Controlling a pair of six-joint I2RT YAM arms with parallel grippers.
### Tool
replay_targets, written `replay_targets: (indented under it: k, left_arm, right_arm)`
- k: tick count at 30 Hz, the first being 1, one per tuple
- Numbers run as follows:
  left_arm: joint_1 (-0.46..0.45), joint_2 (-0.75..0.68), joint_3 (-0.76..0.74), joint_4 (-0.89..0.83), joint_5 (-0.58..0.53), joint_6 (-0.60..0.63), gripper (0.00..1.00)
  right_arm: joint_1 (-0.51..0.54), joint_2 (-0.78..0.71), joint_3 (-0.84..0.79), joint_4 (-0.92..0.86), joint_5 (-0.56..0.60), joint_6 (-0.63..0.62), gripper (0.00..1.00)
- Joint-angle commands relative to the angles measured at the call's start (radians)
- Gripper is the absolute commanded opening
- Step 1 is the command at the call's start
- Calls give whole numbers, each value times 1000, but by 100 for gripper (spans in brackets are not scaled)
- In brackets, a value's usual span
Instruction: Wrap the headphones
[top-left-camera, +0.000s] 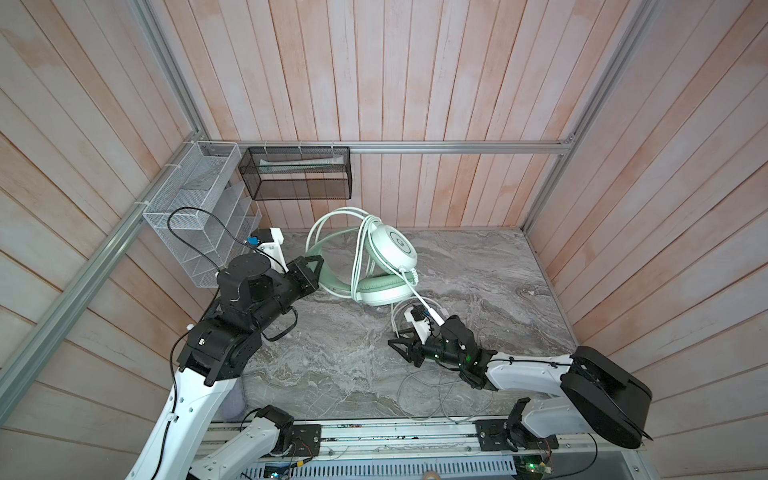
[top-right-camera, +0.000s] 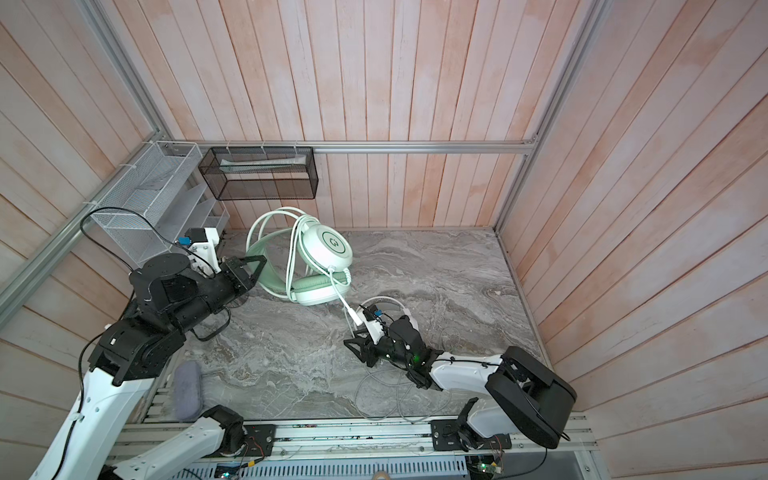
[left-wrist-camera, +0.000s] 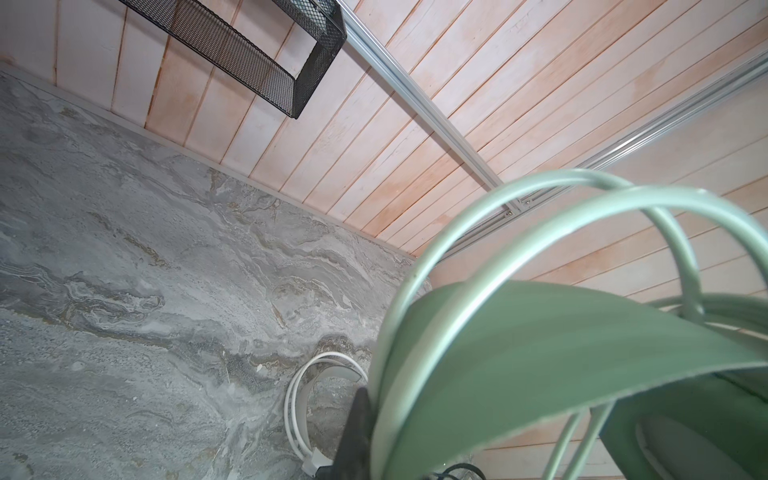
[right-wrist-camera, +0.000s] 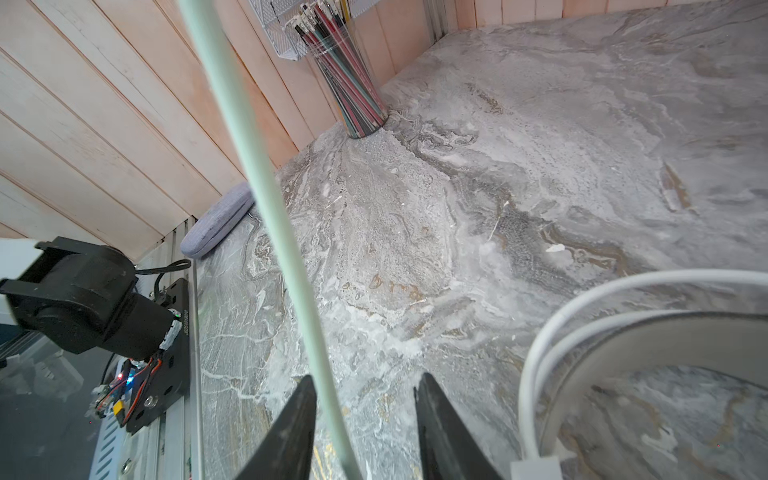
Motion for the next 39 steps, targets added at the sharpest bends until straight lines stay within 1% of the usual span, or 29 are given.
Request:
replay_targets:
  k: [1,4,5,6,10,13,17,20,23,26,28,31,33,36,39]
  left_arm:
    - [19,-21,17,89,42,-42,0]
    - [31,-20,15,90,53,-45,0]
    - [33,-19,15,92,58,-47,0]
    - [34,-17,15,93,60,-48,0]
    - [36,-11,17,99,62,-51,0]
    - [38,-6,18,94,40,-48,0]
    - [56,8,4,95,-6,-48,0]
    - [90,32,-18,104,-3,-68,0]
    - [105,45,-49,125,-31,-84,0]
    - [110,59,-69,136,-112,-74,0]
    - [113,68,-83,139,-192,-72,0]
    - [122,89,-93,143,-270,-73,0]
    - [136,106,-101,151,-276,-88,0]
    - [171,132,-114,145,-269,-153,0]
    - [225,151,-137,156,-203,-219,0]
  right_arm:
    - [13,-26,-24,-56,40,7,40]
    - [18,-29,-44,-57,50,10,38]
    - [21,-30,-50,-53,51,14,32]
    - [22,-30,-53,-51,50,14,30]
    - [37,-26,-34,-72,64,8,15]
    - [59,-44,-9,-119,115,-1,7]
    - [154,-75,46,-210,219,-33,0]
    - [221,-78,89,-253,289,-46,0]
    - [263,-81,118,-296,313,-54,0]
    - [319,-67,159,-328,320,-60,0]
    - [371,-40,201,-357,323,-71,0]
    - [457,19,278,-416,335,-89,0]
    - [510,69,339,-462,341,-105,0]
    - [586,159,438,-534,341,-133,0]
    - [632,254,510,-561,312,-153,0]
